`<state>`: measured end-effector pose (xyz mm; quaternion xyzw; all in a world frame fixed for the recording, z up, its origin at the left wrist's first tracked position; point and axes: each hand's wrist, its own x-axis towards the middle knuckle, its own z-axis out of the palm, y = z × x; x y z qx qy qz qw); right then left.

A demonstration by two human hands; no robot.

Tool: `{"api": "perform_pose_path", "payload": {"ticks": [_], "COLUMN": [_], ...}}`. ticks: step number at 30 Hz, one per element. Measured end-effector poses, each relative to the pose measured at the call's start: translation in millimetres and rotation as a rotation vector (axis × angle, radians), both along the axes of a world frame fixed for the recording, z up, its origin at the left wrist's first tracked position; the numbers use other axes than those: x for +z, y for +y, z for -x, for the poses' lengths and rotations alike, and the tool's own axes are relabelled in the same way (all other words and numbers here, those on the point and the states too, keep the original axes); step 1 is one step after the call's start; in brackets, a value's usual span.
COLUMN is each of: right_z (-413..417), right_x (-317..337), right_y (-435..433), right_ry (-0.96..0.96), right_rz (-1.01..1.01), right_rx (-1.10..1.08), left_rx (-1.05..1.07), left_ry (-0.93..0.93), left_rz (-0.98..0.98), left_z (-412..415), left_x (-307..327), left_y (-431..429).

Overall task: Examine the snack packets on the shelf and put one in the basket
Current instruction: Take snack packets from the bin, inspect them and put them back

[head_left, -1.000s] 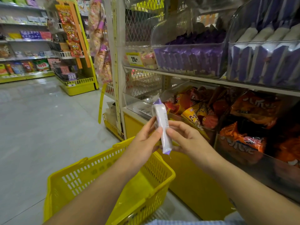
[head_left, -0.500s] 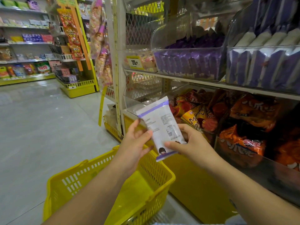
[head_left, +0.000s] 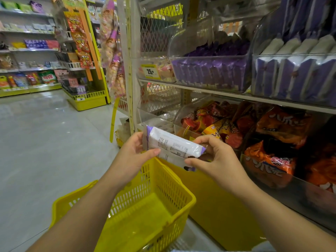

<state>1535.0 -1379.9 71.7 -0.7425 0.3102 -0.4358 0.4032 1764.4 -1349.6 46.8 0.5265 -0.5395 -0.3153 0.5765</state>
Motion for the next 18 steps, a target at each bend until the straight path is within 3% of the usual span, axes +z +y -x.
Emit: {"api": "perform_pose_path", "payload": {"ticks": [3, 7, 11, 15, 18], "right_z": [0, -2, 2, 9, 7], "right_x": [-1, -3, -3, 1, 1], "right_y": [-1, -2, -10, -15, -12], "right_ry": [-0.112, -0.135, -0.074, 0.072, 0.062], "right_rz": [-0.061, -0.002, 0.007, -0.117, -0.302], "right_rx": [0.089, 0.041, -0.010, 0.008, 0.184], "left_rx": [0.013, 0.003, 0.072, 0.052, 0.040], "left_ry": [0.053, 0.085, -0.011, -0.027, 0.052], "left_rz": [-0.026, -0.048, 0.040, 0.100, 0.111], "left_z": [-1, 3, 9, 15, 23], "left_x": [-2, -2, 2, 9, 12], "left_y": [0, 0, 1, 3, 3]}}
